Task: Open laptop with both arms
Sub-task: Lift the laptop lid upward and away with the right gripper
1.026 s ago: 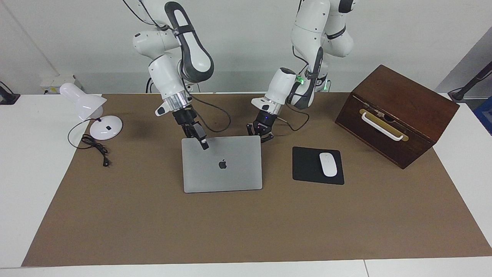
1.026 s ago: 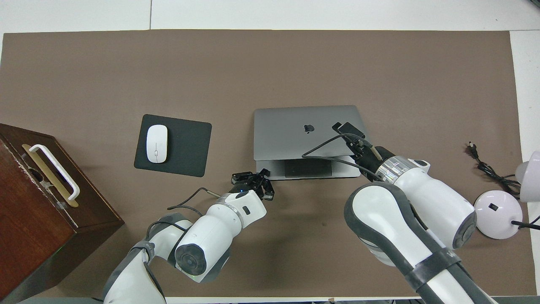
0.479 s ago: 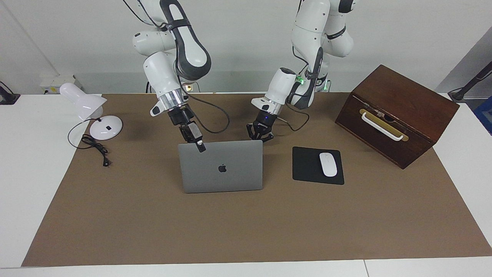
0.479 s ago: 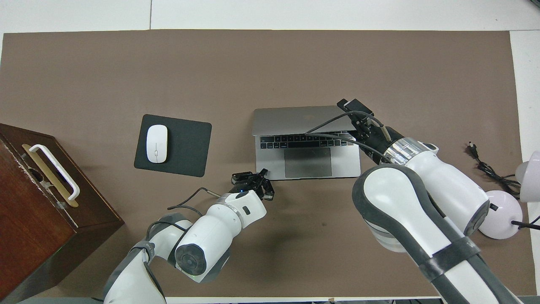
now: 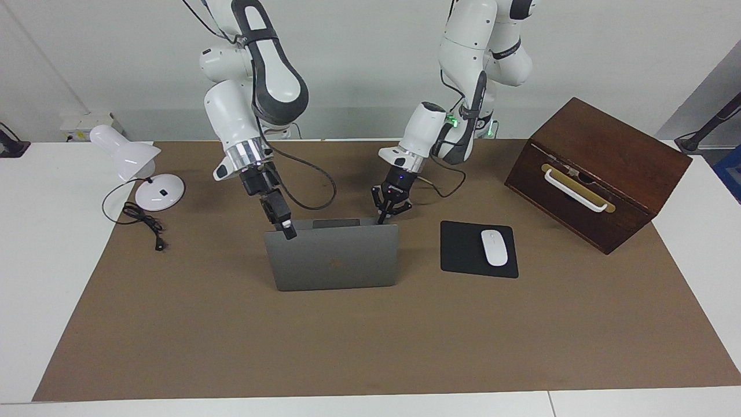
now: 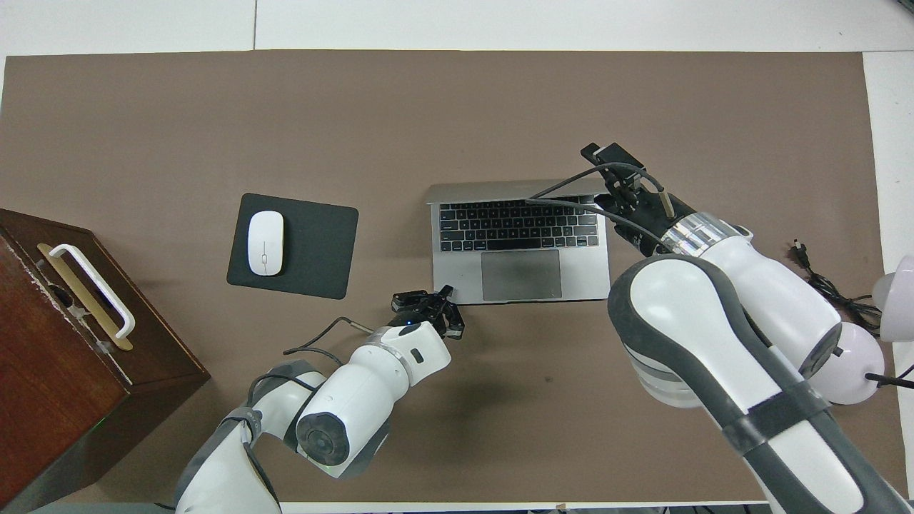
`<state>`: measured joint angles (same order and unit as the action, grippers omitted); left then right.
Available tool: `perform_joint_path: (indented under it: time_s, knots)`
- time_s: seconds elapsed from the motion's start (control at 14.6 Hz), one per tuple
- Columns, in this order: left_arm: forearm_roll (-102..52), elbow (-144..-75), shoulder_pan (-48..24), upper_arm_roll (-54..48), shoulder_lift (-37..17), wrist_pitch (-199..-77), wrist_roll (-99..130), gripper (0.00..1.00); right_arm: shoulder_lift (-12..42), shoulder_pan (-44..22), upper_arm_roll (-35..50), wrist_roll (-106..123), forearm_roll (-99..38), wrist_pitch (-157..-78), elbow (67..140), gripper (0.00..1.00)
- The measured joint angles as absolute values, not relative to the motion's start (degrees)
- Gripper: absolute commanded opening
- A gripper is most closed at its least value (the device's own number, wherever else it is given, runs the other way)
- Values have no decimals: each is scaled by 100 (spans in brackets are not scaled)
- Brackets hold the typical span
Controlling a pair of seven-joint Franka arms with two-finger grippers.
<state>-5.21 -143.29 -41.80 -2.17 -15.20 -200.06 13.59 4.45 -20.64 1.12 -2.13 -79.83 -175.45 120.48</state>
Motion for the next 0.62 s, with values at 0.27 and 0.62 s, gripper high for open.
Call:
perform_joint_path:
  time_s: [0.27, 0.62]
  knots:
    - [-521, -14329, -4180, -217, -1521, -20007, 1359, 0, 616, -1825, 109, -214, -7984, -17415, 11667, 100]
    - [-521, -14329, -4180, -217, -1521, -20008, 1358, 0, 831, -1663, 104, -202, -7984, -17317, 11492, 100]
